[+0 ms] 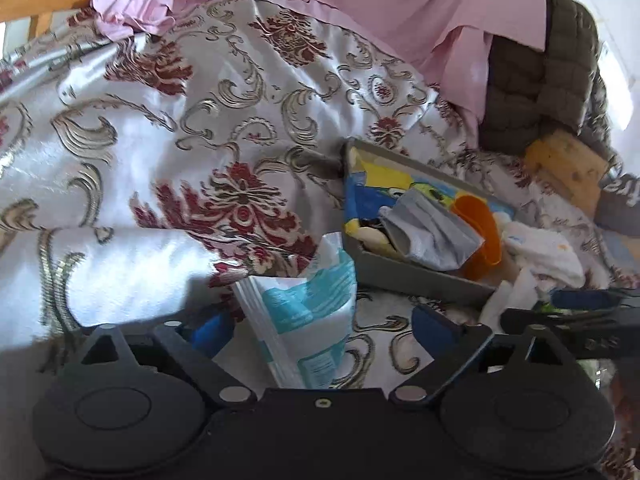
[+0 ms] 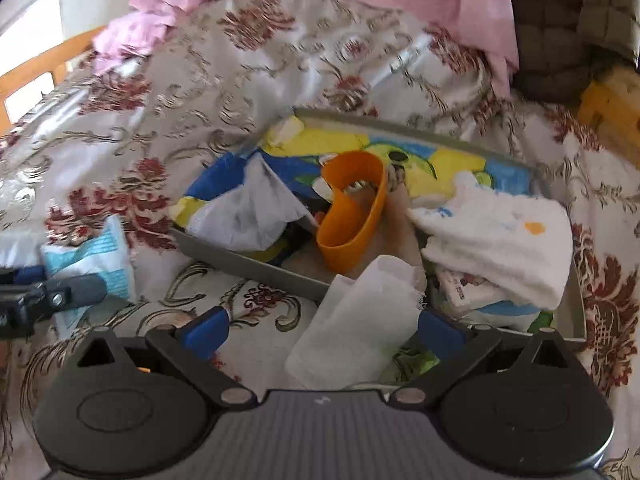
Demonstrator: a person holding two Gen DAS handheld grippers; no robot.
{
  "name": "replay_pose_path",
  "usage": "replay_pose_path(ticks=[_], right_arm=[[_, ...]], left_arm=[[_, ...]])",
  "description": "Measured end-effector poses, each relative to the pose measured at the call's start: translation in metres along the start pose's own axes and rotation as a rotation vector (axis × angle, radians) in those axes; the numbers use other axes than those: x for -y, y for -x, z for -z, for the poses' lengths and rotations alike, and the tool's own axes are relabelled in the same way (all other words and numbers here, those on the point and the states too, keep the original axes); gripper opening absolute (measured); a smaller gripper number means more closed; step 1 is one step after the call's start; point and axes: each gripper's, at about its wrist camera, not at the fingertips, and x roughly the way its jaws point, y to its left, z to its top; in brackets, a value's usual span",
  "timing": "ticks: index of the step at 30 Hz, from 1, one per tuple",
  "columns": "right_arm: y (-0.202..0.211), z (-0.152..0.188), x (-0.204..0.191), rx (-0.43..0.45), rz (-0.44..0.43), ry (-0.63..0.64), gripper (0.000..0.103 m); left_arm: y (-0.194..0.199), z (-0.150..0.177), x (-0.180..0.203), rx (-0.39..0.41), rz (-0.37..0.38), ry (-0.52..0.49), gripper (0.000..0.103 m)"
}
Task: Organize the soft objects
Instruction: 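Close the left tool on the light-blue wipes packet while the right tool grasps the white tissue, then carry the wipes packet to the tray while the right tool carries the white tissue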
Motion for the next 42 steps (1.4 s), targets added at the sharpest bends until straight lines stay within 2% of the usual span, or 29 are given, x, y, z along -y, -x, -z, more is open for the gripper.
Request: replay_pose_path(ticks=[2, 10, 13, 16, 18, 20, 25, 29, 32, 36, 42], right_arm=[[-0.01, -0.004, 0.001, -0.05, 0.015, -0.034, 0.102], [-0.032, -0.01, -0.006, -0.09, 0.058, -0.053, 0.101], [-0.034, -0.009, -0.008, -0.092, 0.011, -0.081, 0.093], [-0.032, -0.008, -0.014, -0.085, 0.016, -0.062, 0.084], [-0.031, -0.008, -0.016, -0.084, -0.002, -0.065, 0.076], [-0.032, -0.008, -0.015, -0.101, -0.031, -0.082, 0.073], [-0.034, -0.004, -0.013, -0.106, -0.01, -0.07, 0.06], [-0.035, -0.004, -0.017, -0.106, 0.043, -0.027, 0.059], [-0.038, -0.003, -0.026, -0.108, 0.103, 0.033, 0.063], [-0.043, -0.002, -0.029, -0.116, 0.108, 0.038, 0.061], [-0.041, -0.001, -0.024, -0.102, 0.062, 0.01, 0.031]], left_arm=[[-0.002, 0.001, -0.003, -0.002, 0.026, 0.019, 0.087], [-0.013, 0.002, -0.02, -0.007, 0.092, 0.136, 0.07], [-0.016, 0.003, -0.023, -0.019, 0.102, 0.166, 0.059], [-0.016, 0.003, -0.02, -0.022, 0.108, 0.157, 0.049], [-0.015, 0.003, -0.018, -0.02, 0.114, 0.145, 0.048], [-0.015, 0.004, -0.015, -0.017, 0.115, 0.124, 0.048], [-0.012, 0.005, -0.01, -0.009, 0.113, 0.106, 0.047], [-0.009, 0.006, -0.006, -0.002, 0.121, 0.086, 0.046], [-0.009, 0.007, -0.005, 0.0, 0.125, 0.078, 0.046], [-0.009, 0.007, -0.004, 0.003, 0.132, 0.072, 0.045], [-0.007, 0.007, -0.001, 0.019, 0.149, 0.057, 0.044]])
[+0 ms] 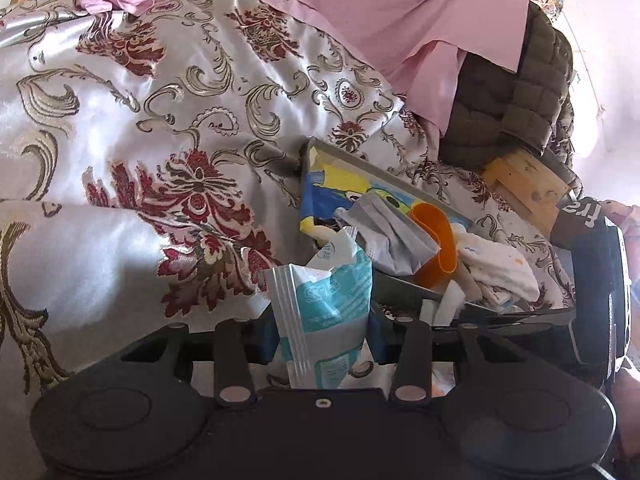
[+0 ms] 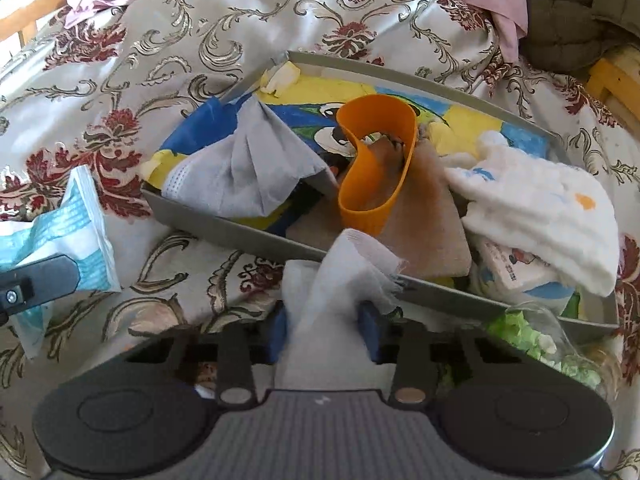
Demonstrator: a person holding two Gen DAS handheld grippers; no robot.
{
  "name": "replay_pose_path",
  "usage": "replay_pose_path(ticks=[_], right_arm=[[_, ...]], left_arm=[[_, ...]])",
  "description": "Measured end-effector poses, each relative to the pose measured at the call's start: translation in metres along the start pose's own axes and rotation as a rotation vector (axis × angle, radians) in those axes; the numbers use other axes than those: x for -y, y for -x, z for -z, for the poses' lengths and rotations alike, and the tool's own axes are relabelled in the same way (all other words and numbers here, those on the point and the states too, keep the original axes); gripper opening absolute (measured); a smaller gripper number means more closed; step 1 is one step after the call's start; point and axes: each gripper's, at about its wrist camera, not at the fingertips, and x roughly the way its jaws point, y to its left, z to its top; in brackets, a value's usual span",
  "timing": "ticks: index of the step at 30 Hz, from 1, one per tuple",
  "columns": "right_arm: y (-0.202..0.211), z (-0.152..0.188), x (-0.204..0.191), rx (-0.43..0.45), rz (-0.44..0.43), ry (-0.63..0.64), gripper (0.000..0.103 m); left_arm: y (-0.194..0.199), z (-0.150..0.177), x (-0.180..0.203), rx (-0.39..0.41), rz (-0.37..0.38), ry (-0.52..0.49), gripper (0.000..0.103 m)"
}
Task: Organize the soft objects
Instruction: 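Carry the wipes packet to the tray while the right tool carries the white tissue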
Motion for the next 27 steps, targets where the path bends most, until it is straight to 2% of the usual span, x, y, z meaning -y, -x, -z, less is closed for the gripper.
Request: replay_pose_path(ticks=[4, 6, 14, 27], right_arm=[[0.005, 0.005, 0.002, 0.033, -0.015, -0.003, 0.014], [0.009, 0.008, 0.005, 0.052, -0.033, -0.018, 0.012], [0.04, 0.019, 0.013, 0.18, -0.126, -0.025, 0.011], [0.098, 0.026, 0.037, 0.375, -0.226, -0.075, 0.012]], left_arm=[[0.002, 0.0, 0.002, 0.008, 0.006, -0.015, 0.044], [0.003, 0.001, 0.004, 0.01, 0.005, -0.022, 0.044], [0.01, 0.005, 0.021, 0.036, 0.0, -0.125, 0.044], [0.034, 0.01, 0.054, 0.044, -0.004, -0.183, 0.044]])
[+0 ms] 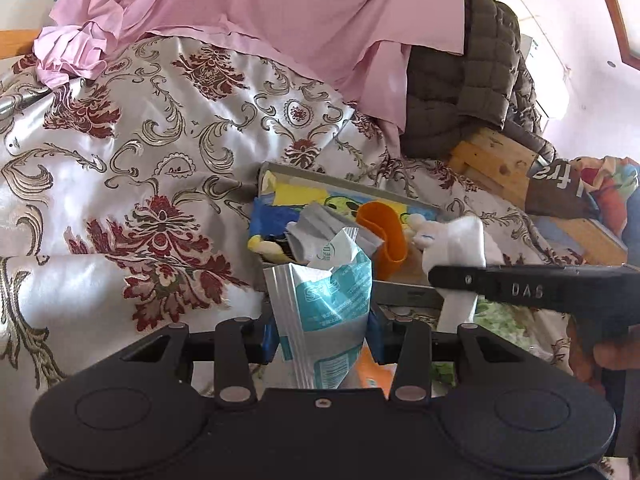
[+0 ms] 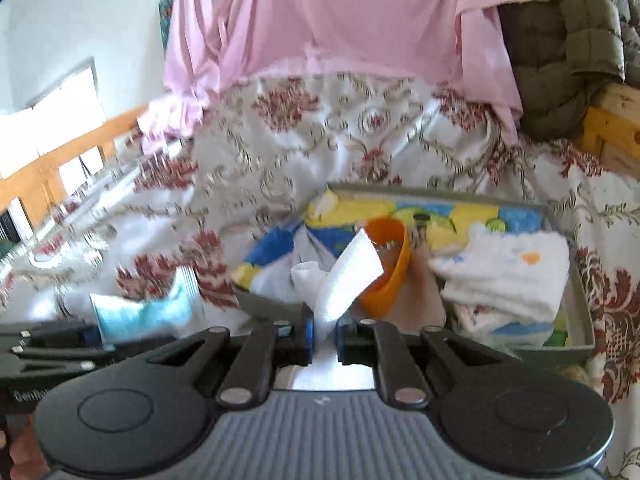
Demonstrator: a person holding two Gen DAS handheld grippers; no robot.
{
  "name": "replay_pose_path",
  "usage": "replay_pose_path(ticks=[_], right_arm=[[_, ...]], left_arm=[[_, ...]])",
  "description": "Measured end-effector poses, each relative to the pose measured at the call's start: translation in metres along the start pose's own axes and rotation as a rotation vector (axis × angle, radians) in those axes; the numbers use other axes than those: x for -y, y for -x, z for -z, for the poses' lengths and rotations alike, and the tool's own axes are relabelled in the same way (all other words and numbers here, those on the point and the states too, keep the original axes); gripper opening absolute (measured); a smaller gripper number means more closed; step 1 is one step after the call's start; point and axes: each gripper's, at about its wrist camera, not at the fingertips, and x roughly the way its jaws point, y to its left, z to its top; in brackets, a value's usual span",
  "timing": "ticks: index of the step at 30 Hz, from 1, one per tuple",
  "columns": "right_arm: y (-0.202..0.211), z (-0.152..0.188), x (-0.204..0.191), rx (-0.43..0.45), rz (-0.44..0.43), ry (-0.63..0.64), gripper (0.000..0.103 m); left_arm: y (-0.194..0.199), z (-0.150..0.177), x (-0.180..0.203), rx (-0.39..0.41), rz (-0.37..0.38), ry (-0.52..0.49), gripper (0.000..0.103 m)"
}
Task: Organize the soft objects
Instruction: 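Carry the wipes packet to the tray while the right tool carries the white tissue, then open the left tool over the tray while the right tool releases the tissue there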
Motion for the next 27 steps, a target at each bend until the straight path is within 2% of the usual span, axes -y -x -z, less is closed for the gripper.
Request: replay_pose_path(ticks=[6, 13, 19, 22, 27], right_arm=[[0.01, -0.014, 0.023, 0.124, -0.055, -0.051, 0.012], [-0.013, -0.04, 0.068, 0.212, -0.076, -0.13, 0.012], [-0.041, -0.046, 0.098, 0.215, -0.076, -0.203, 0.012], [-0.053, -0.045, 0.113, 0.196, -0.074, -0.262, 0.012], [-0.067, -0.044, 0.134, 0.149, -0.07, -0.336, 0.018]], left_arm=[[-0.002, -0.016, 0.019, 0.014, -0.025, -0.03, 0.044], [-0.06, -0.072, 0.043, 0.071, -0.032, -0.048, 0.045], [-0.126, -0.101, 0.064, 0.054, -0.069, -0.09, 0.045], [-0.153, -0.104, 0.068, 0.007, -0.112, -0.08, 0.045], [-0.177, -0.102, 0.068, -0.063, -0.152, -0.051, 0.045]])
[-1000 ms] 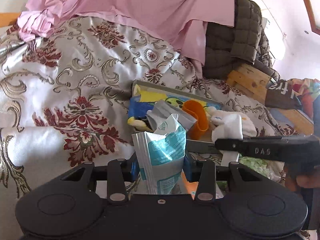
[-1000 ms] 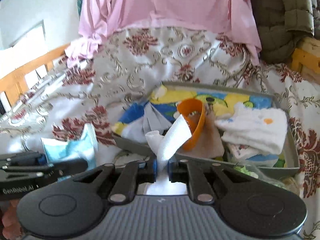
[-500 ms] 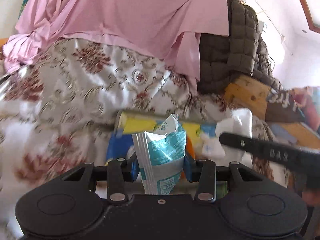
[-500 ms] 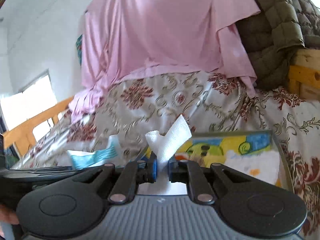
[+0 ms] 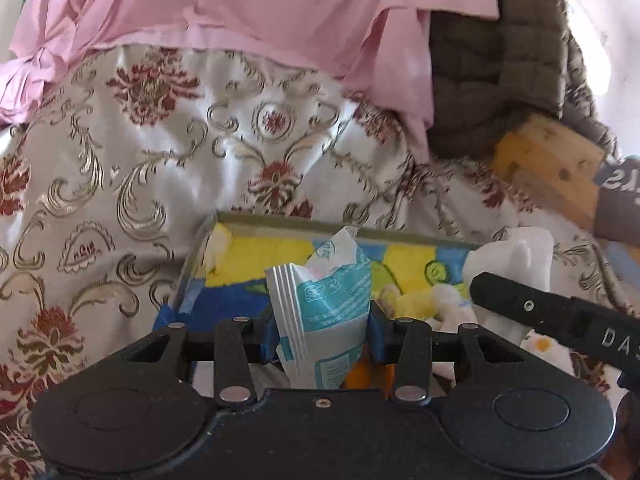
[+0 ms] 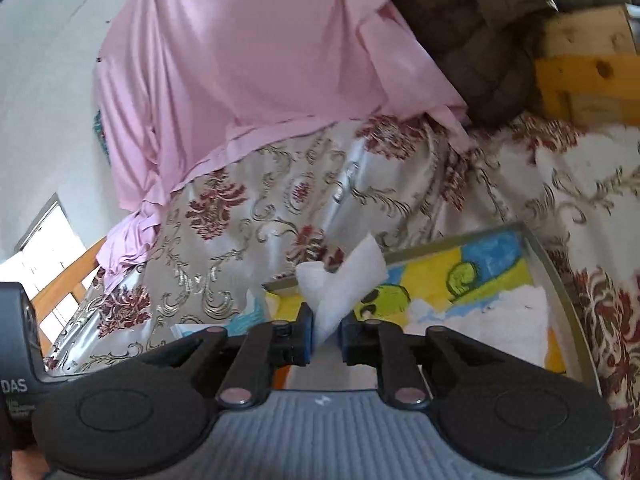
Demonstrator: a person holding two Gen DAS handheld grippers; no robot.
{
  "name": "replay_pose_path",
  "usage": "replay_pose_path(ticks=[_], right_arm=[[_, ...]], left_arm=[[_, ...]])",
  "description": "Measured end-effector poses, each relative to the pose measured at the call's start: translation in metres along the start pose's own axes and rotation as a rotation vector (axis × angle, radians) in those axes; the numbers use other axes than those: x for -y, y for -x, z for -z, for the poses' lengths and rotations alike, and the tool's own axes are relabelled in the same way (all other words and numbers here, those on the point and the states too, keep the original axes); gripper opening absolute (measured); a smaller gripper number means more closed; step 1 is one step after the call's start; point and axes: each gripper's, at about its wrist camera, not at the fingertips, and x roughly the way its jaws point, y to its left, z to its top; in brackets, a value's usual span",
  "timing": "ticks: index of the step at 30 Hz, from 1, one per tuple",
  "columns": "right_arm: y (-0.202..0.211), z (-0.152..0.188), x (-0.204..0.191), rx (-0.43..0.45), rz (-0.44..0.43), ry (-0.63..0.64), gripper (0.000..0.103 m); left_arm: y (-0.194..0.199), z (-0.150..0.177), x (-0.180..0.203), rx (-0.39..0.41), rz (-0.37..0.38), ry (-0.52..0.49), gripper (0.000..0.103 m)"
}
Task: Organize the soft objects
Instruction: 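Open the left tool over the tray while the right tool releases the tissue there, then withdraw both tools from the tray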
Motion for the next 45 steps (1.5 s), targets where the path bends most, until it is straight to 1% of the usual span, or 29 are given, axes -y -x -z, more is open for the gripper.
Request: replay_pose_path(ticks=[3, 4, 5, 7, 9, 11, 13, 14, 16, 17, 19, 23, 26, 30, 31, 33, 34, 39, 42, 45], right_arm=[[-0.003, 0.001, 0.007, -0.021, 0.022, -0.021, 0.024], [-0.003, 0.001, 0.008, -0.025, 0.026, -0.026, 0.033], [-0.003, 0.002, 0.01, -0.03, 0.031, -0.032, 0.038], [-0.001, 0.001, 0.012, -0.031, 0.041, -0.042, 0.052], [0.002, 0.0, 0.014, -0.024, 0.054, -0.053, 0.059], [0.005, -0.001, 0.017, -0.02, 0.059, -0.064, 0.064], [0.008, -0.003, 0.02, -0.011, 0.066, -0.079, 0.071], [0.01, -0.004, 0.021, -0.008, 0.066, -0.087, 0.071], [0.015, -0.006, 0.024, 0.002, 0.067, -0.104, 0.076], [0.018, -0.007, 0.026, 0.008, 0.071, -0.111, 0.077], [0.026, -0.01, 0.027, 0.025, 0.079, -0.116, 0.083], [0.045, -0.016, 0.024, 0.064, 0.092, -0.105, 0.087], [0.066, -0.02, 0.017, 0.101, 0.097, -0.09, 0.091], [0.096, -0.022, 0.003, 0.145, 0.114, -0.052, 0.096], [0.104, -0.022, 0.0, 0.153, 0.118, -0.041, 0.097], [0.119, -0.018, -0.006, 0.165, 0.122, -0.02, 0.099], [0.126, -0.016, -0.01, 0.169, 0.125, -0.011, 0.1], [0.163, 0.002, -0.027, 0.174, 0.14, 0.029, 0.103], [0.185, 0.014, -0.036, 0.184, 0.153, 0.055, 0.103], [0.207, 0.029, -0.046, 0.199, 0.164, 0.072, 0.103]], left_arm=[[-0.003, 0.0, 0.001, -0.017, -0.008, 0.009, 0.047], [-0.003, 0.0, 0.002, -0.022, -0.01, 0.011, 0.047], [-0.003, 0.0, 0.003, -0.024, -0.017, 0.01, 0.047], [-0.001, -0.001, 0.005, -0.029, -0.029, 0.007, 0.051], [0.001, -0.002, 0.009, -0.038, -0.03, 0.003, 0.061], [0.004, -0.003, 0.013, -0.03, -0.046, -0.008, 0.069], [0.008, -0.004, 0.016, -0.02, -0.054, -0.015, 0.07], [0.01, -0.004, 0.018, -0.021, -0.054, -0.016, 0.071], [0.015, -0.005, 0.021, -0.017, -0.06, -0.026, 0.072], [0.018, -0.005, 0.023, -0.01, -0.068, -0.037, 0.074], [0.025, -0.005, 0.026, 0.01, -0.083, -0.053, 0.078], [0.044, -0.006, 0.03, 0.054, -0.094, -0.056, 0.08], [0.062, -0.008, 0.032, 0.092, -0.101, -0.035, 0.083], [0.093, -0.012, 0.037, 0.15, -0.099, -0.012, 0.084], [0.102, -0.013, 0.039, 0.164, -0.098, -0.007, 0.085], [0.12, -0.013, 0.042, 0.194, -0.096, 0.003, 0.091], [0.129, -0.012, 0.044, 0.21, -0.096, 0.004, 0.092], [0.175, 0.003, 0.054, 0.261, -0.093, -0.013, 0.094], [0.202, 0.019, 0.058, 0.281, -0.097, -0.02, 0.099], [0.224, 0.037, 0.061, 0.293, -0.109, -0.03, 0.1]])
